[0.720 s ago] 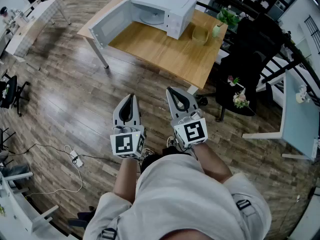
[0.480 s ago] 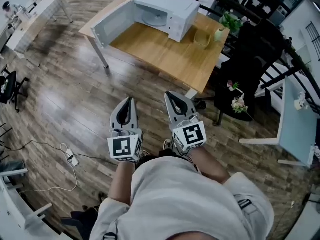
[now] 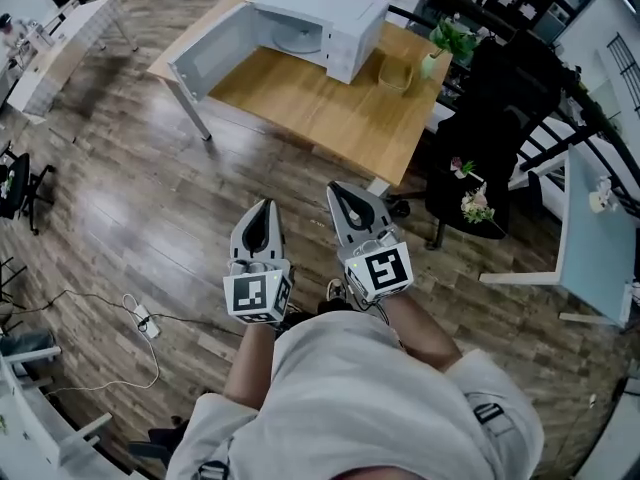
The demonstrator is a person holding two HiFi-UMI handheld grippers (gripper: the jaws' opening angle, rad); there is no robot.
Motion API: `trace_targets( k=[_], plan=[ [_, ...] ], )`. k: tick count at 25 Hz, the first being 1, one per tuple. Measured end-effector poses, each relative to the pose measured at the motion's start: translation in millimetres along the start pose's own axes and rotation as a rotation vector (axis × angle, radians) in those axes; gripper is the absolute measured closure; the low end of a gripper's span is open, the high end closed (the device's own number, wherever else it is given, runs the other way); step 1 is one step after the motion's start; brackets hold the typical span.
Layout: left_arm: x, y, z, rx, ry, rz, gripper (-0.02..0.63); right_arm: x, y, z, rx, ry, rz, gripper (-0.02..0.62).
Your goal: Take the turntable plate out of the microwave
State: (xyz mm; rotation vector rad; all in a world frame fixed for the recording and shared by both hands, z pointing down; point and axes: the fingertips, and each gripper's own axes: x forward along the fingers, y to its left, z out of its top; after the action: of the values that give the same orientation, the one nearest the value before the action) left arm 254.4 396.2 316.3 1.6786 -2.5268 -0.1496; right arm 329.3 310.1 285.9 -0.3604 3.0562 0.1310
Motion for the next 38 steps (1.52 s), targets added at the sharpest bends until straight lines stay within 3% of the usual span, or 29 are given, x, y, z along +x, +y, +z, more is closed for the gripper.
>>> trace_targets(
  k=[5,12,20,29,38],
  plan=[
    [9.8,-5.7,5.2,0.046,-0.001,-0.008,0.594,0.7,-4.1,-0.9,0.005,0.001,0.002,0.591],
    [23.2,-24.1,4.6,0.026,0.002,-0.025,0.594,-6.9,-26.2,-8.6,0.035,0.011,0.002,0.591],
    [34.5,-36.9,-12.5,0.037,0.034,0.023,0.565,-8.5,-38.3,-26.6,0.074,0.022,0.085,0.566],
    [48.7,-3.3,-34.6,0.017,0.094,0.059,0.551,27.5,-37.2,-52.8,0.102,0.061,0.104,0.555],
    [113.7,61.3,-34.4,-0.002,0.103,-0.026,0.552,104.8,-43.6,-73.7,0.085,0.106,0.044,0.555]
  ],
)
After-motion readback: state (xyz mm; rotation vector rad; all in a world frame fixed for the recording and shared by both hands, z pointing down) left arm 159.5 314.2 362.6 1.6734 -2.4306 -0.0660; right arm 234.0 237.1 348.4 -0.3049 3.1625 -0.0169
